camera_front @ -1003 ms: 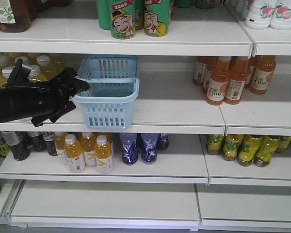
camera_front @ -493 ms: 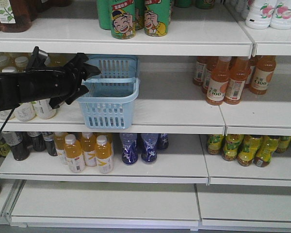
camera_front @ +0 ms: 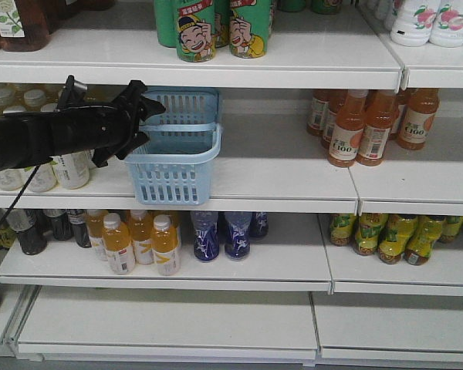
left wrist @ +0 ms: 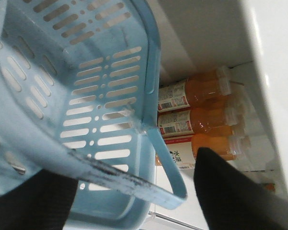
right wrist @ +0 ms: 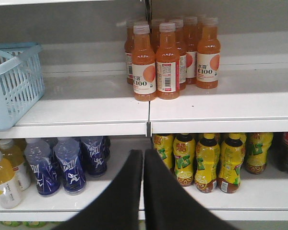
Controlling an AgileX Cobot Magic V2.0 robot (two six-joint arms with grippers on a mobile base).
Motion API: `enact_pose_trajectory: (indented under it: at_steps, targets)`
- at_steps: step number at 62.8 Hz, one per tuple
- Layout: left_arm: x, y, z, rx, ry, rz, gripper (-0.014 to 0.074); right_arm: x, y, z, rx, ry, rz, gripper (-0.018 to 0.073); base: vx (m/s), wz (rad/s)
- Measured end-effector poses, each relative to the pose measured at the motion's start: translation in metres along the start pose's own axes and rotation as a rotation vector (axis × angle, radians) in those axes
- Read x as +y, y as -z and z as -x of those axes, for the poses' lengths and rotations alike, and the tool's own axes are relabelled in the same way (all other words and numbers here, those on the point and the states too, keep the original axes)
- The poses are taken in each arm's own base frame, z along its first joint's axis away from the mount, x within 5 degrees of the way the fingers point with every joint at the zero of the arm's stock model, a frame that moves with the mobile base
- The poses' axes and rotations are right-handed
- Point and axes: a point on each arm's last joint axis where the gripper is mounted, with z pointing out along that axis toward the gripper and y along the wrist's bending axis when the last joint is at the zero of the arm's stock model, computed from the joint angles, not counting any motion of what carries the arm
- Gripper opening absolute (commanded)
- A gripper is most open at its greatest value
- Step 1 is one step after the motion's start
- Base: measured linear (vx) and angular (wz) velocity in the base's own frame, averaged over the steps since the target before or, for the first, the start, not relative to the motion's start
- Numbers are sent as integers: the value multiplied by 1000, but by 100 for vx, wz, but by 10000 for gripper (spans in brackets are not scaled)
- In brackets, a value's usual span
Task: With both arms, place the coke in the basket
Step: 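Close the left gripper on the basket handle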
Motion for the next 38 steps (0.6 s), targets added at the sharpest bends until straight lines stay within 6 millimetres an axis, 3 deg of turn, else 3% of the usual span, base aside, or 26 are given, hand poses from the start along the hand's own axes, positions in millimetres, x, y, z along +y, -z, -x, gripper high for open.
enact_pose_trajectory:
  at_steps: [19,28,38]
  targets:
    - [13,-15,2,-3,9,24,453,0,0,0,0,0,0,-5,0,0]
    - [15,-15,3,-11,9,32,326,0,0,0,0,0,0,-5,0,0]
    - [14,-15,2,-3,25,21,107,0,0,0,0,0,0,-5,0,0]
